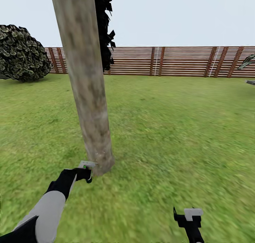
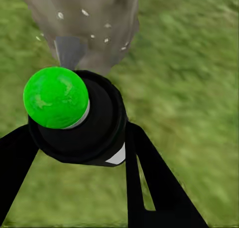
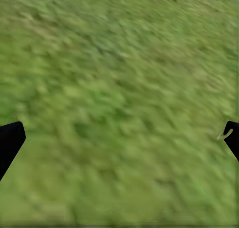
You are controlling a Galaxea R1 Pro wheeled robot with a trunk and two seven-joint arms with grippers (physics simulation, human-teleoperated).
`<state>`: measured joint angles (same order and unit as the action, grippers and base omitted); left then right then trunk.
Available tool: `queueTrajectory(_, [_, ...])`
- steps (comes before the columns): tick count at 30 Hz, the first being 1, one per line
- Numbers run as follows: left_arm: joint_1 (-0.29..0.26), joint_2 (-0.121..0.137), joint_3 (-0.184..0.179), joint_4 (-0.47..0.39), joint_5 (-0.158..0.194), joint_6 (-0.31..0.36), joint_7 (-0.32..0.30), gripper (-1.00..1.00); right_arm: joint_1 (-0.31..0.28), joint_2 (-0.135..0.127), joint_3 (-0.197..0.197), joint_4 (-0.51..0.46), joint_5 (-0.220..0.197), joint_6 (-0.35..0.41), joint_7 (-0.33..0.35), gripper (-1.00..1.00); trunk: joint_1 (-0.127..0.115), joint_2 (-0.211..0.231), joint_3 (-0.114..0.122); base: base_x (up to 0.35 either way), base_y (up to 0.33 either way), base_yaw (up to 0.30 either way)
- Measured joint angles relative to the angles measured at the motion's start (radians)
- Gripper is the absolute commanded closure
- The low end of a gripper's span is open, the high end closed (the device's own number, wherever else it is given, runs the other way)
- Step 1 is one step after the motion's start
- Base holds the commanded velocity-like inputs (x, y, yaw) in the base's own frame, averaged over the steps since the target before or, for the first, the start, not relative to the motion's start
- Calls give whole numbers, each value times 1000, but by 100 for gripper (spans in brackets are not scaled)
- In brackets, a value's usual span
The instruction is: In the garden, pick up the pesticide atomizer on the floor and spray pesticide onto both trees until each tree trunk is fully covered.
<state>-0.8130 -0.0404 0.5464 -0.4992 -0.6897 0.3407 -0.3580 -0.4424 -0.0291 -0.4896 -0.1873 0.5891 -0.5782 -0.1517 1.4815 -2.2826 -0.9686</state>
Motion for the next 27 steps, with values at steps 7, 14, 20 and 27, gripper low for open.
queueTrajectory(7, [-47, -82, -68, -18, 4, 53, 0, 100, 0, 0, 0, 0, 1, 0, 0, -100, 0, 0, 0, -7, 0, 0])
queueTrajectory(14, [-98, 35, -76, -30, -4, 146, -151, 100, 0, -1, 0, 1, 2, 1, 0, -100, 0, 0, 0, 0, 0, 0])
queueTrajectory(20, [-144, -34, -137, -39, 0, 235, -175, 100, 0, -1, 0, 1, 2, 1, 0, -100, 0, 0, 0, 0, 0, 0])
queueTrajectory(27, [-146, 109, -139, -44, 0, 277, -176, 100, 0, 0, 0, 0, 2, 0, 0, -100, 0, 0, 0, 0, 0, 36])
